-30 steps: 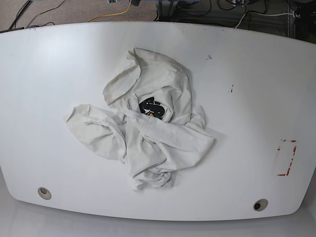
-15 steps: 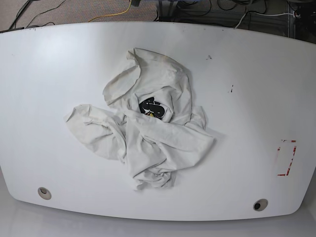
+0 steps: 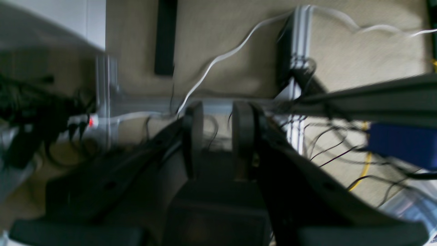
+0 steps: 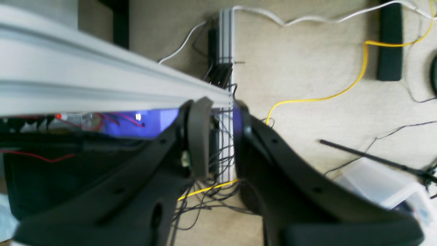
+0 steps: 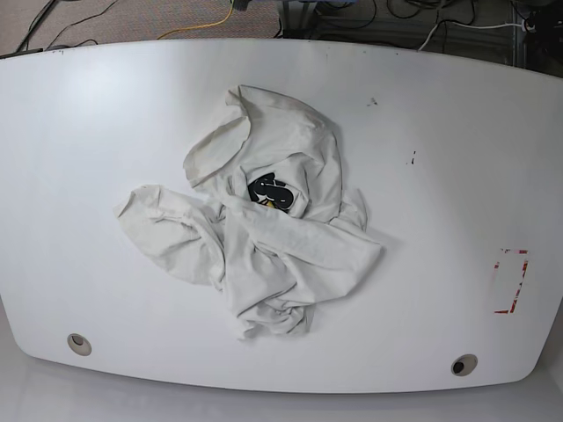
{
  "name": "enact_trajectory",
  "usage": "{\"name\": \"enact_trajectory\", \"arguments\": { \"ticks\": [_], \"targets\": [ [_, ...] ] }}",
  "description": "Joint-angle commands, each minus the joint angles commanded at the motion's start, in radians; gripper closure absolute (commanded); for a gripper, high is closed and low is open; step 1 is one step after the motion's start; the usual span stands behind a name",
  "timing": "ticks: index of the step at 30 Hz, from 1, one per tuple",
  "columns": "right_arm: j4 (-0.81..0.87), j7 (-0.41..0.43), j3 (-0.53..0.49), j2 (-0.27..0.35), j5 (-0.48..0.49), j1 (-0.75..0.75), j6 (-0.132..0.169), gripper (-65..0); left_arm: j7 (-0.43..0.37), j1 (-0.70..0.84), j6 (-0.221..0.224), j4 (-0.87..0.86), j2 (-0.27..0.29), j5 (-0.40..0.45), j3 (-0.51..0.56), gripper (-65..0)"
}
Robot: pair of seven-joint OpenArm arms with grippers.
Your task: Layout the t-shirt on the table in an organized manner, then fold the t-shirt properly
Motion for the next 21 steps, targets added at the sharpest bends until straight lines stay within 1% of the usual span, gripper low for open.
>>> {"name": "enact_trajectory", "arguments": {
  "ticks": [5,10,15,21],
  "targets": [
    [0.117,0.000,0.032,0.000,0.002,-0.055,0.000,-11.4,0.000,0.068,0.000,0.127,0.008,-0.118,-0.006,-12.9],
    [0.212,0.000,0.052,-0.002,0.002,-0.074,0.000,-11.4,0.000,0.124,0.000,0.244,0.008,-0.193,-0.008,-12.9],
    [0.250,0.000,0.077,-0.002,0.002,-0.038,0.000,-11.4,0.000,0.150,0.000,0.324,0.008,-0.241,-0.008,-12.9],
    [0.252,0.000,0.078,0.000,0.002,0.060,0.002,-11.4,0.000,0.123,0.003,0.345,0.011,-0.247,-0.002,-12.8]
  ]
}}
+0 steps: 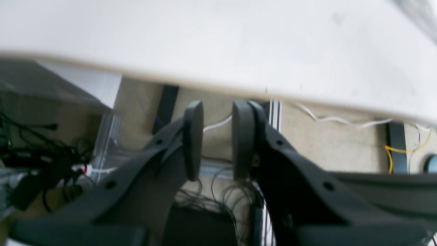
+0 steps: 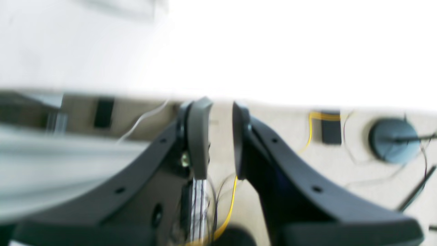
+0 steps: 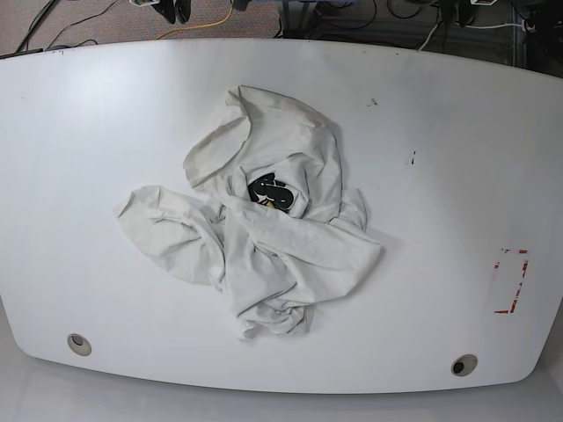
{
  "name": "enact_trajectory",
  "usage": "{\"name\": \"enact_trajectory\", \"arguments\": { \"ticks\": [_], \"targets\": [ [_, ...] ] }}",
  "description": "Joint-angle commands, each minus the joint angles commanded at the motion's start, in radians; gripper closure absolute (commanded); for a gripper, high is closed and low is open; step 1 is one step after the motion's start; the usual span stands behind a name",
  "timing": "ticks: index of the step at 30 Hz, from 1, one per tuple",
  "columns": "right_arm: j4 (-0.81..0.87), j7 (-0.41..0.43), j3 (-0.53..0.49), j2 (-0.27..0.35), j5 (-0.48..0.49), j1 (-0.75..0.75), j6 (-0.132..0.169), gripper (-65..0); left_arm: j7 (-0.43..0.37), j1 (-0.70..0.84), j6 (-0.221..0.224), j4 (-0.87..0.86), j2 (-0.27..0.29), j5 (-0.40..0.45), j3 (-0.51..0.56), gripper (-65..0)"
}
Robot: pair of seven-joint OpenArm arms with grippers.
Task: Layout the t-shirt on the table in an organized manner, then fold the t-shirt properly
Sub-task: 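Lower both grippers toward the crumpled white t-shirt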
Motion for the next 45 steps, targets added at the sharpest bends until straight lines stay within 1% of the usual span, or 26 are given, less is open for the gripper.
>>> {"name": "enact_trajectory", "arguments": {
  "ticks": [7,11,13,14,15,17,18,19,21,23,26,28,31,32,35,37,40,41,43,45],
  "targets": [
    [0.002,-0.002,-0.017,0.003,-0.002,0.092,0.006,-12.4,0.000,-0.058,-0.002,-0.002,0.000,0.005,0.000,-13.3],
    [0.000,-0.005,-0.061,0.006,-0.006,0.144,0.006,-12.5,0.000,-0.064,-0.002,0.000,-0.003,0.005,0.000,-13.8],
    [0.000,-0.008,-0.083,0.006,-0.006,0.164,0.006,-14.3,0.000,-0.072,-0.002,0.002,-0.005,0.005,0.000,-16.0],
    [0.000,-0.025,-0.107,0.006,-0.008,0.181,0.006,-17.3,0.000,-0.081,-0.003,0.002,-0.005,0.005,0.000,-19.2],
    [0.000,-0.035,-0.118,0.006,-0.008,0.190,0.006,-19.0,0.000,-0.086,-0.003,0.002,-0.005,0.005,0.000,-20.8],
    [0.002,-0.084,-0.157,0.006,-0.009,0.235,0.002,-28.5,0.000,-0.104,-0.003,0.002,-0.005,0.005,0.000,-29.9],
    [0.002,-0.094,-0.161,0.006,-0.011,0.244,0.002,-30.8,0.000,-0.107,-0.003,0.002,-0.005,0.003,0.000,-31.5],
    [0.000,-0.126,-0.178,0.006,-0.021,0.269,0.002,-36.1,0.000,-0.115,-0.003,0.002,-0.005,0.003,0.002,-36.1],
    [0.000,-0.149,-0.193,0.006,-0.037,0.293,0.000,-41.1,0.000,-0.123,-0.003,0.002,-0.005,0.003,0.003,-39.3],
    [-0.002,-0.170,-0.216,0.002,-0.057,0.321,0.000,-44.2,0.000,-0.135,-0.003,0.003,-0.005,0.003,0.009,-40.4],
    [-0.003,-0.203,-0.252,0.000,-0.078,0.353,-0.002,-45.0,0.002,-0.150,-0.003,0.008,-0.006,0.005,0.018,-40.6],
    [-0.005,-0.229,-0.264,0.000,-0.087,0.376,-0.002,-45.2,0.003,-0.160,-0.003,0.012,-0.018,0.005,0.023,-40.7],
    [-0.012,-0.284,-0.282,0.000,-0.098,0.420,-0.002,-45.2,0.005,-0.173,-0.003,0.021,-0.058,0.006,0.048,-40.7],
    [-0.021,-0.305,-0.290,0.000,-0.100,0.437,-0.002,-45.2,0.005,-0.176,-0.003,0.023,-0.086,0.005,0.068,-40.7],
    [-0.023,-0.324,-0.293,0.000,-0.100,0.463,-0.003,-45.0,0.005,-0.183,-0.003,0.025,-0.135,0.002,0.114,-40.7],
    [-0.021,-0.324,-0.290,0.000,-0.100,0.474,-0.003,-44.9,0.005,-0.204,-0.003,0.025,-0.155,0.002,0.147,-40.7],
    [-0.020,-0.324,-0.273,0.000,-0.100,0.497,-0.003,-44.9,0.006,-0.239,-0.003,0.025,-0.167,0.003,0.189,-40.7],
    [-0.020,-0.324,-0.261,-0.002,-0.100,0.509,-0.003,-44.9,0.015,-0.255,-0.003,0.025,-0.167,0.003,0.204,-40.7],
    [-0.020,-0.324,-0.241,-0.002,-0.100,0.535,-0.003,-44.7,0.060,-0.282,-0.003,0.025,-0.167,0.003,0.230,-40.7],
    [-0.021,-0.330,-0.215,-0.002,-0.100,0.571,-0.003,-44.7,0.120,-0.331,-0.003,0.025,-0.167,0.003,0.255,-40.7]
  ]
}}
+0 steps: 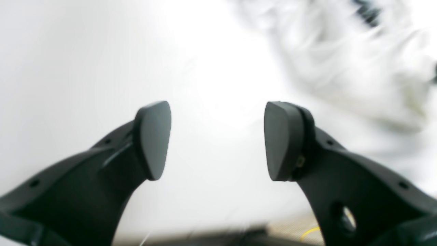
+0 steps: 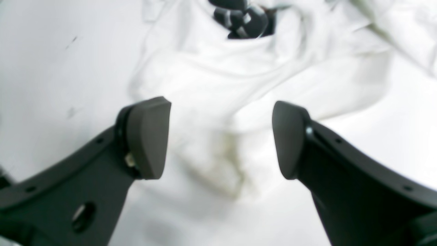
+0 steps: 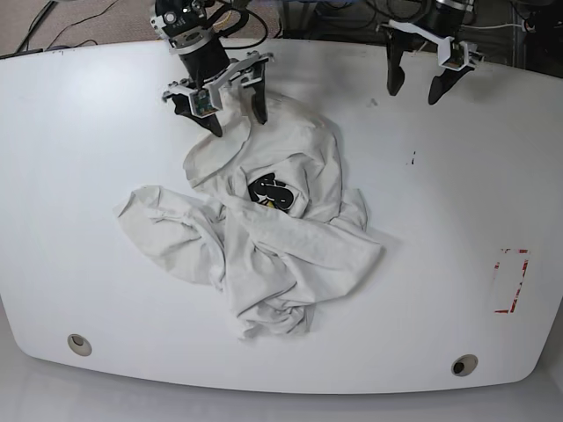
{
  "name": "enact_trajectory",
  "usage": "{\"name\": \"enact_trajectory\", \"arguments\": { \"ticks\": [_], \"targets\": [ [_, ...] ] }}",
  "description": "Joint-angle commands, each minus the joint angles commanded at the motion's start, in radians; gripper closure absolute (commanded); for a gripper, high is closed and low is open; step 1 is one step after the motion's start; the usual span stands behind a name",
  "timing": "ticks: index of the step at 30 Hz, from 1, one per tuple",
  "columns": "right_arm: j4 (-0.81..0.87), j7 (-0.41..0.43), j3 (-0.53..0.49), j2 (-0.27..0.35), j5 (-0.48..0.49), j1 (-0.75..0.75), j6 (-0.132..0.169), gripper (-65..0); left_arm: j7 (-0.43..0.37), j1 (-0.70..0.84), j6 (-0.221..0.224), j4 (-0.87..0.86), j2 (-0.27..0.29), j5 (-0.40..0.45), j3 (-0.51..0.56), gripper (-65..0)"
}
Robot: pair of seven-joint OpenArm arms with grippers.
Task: Layout the t-shirt on the table in an organized manner, then fold the t-shirt properly
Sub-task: 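Lower both grippers toward the crumpled white t-shirt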
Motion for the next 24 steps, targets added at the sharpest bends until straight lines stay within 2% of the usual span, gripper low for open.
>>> {"name": "enact_trajectory", "arguments": {
  "ticks": [9,18,24],
  "targets": [
    [-0.003,-0.109,0.132,0.000,0.002,0.143,0.000,-44.7,0.175,-0.138,0.000,-0.003,0.000,0.000,0.075,-40.4],
    [-0.069,-0.222,0.299,0.012,0.000,0.354,0.009,-45.2,0.186,-0.181,0.000,-0.003,-0.005,0.002,0.101,-40.7],
    [-0.198,-0.253,0.336,0.063,0.011,0.470,0.011,-45.3,0.186,-0.181,0.000,-0.002,-0.072,-0.002,0.135,-40.7]
  ]
}}
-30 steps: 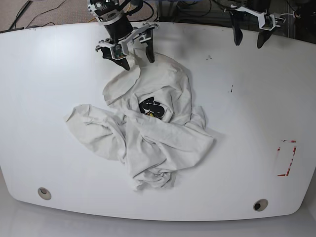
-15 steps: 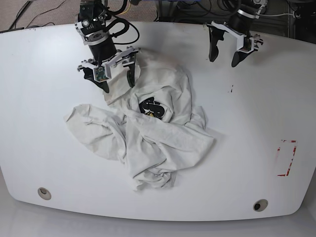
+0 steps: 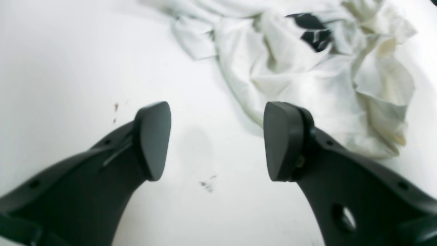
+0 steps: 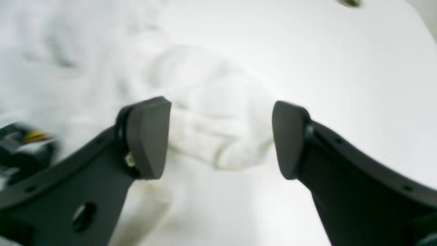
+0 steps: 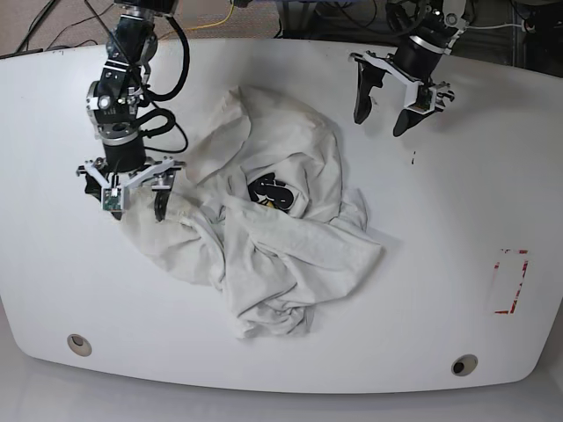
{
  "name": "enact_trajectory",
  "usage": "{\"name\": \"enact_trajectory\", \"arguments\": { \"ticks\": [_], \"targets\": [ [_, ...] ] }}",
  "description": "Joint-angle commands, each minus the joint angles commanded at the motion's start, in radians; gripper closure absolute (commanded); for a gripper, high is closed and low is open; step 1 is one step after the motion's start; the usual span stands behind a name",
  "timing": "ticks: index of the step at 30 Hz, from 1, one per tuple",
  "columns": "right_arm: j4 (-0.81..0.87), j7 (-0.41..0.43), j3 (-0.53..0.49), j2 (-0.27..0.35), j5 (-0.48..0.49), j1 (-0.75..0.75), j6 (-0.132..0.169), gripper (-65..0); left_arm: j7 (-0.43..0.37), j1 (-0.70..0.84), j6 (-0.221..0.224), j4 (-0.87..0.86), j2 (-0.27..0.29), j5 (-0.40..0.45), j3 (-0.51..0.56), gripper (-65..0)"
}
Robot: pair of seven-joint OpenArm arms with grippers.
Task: Layout the t-shirt on the table in an organized manner, then fold the t-shirt properly
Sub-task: 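Lower both grippers toward the crumpled white t-shirt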
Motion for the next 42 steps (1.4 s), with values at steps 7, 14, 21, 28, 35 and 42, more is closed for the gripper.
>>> {"name": "enact_trajectory", "arguments": {
  "ticks": [7,14,21,28,35,42],
  "targets": [
    [-0.112,-0.002,-0.025,0.003,-0.002,0.060,0.106,-45.3,0.000,0.002,0.000,0.000,-0.018,0.000,0.006,-40.7],
    [-0.183,-0.002,-0.058,0.008,-0.005,0.063,0.164,-45.3,0.000,0.006,0.000,0.000,-0.020,0.000,0.000,-40.6],
    [-0.282,0.005,-0.052,0.018,-0.009,0.101,0.239,-45.3,0.000,0.012,0.002,0.000,-0.020,0.000,0.000,-40.4],
    [-0.333,0.064,-0.055,0.040,-0.009,0.114,0.249,-45.2,0.000,0.014,0.002,0.000,-0.018,0.000,0.002,-40.4],
    [-0.339,0.074,-0.058,0.041,-0.011,0.144,0.249,-45.3,0.002,0.014,0.002,-0.002,-0.018,0.003,0.003,-40.4],
    [-0.333,0.074,-0.124,0.055,-0.012,0.157,0.249,-45.3,0.002,0.014,0.002,-0.003,-0.018,0.003,0.003,-40.4]
  ]
}}
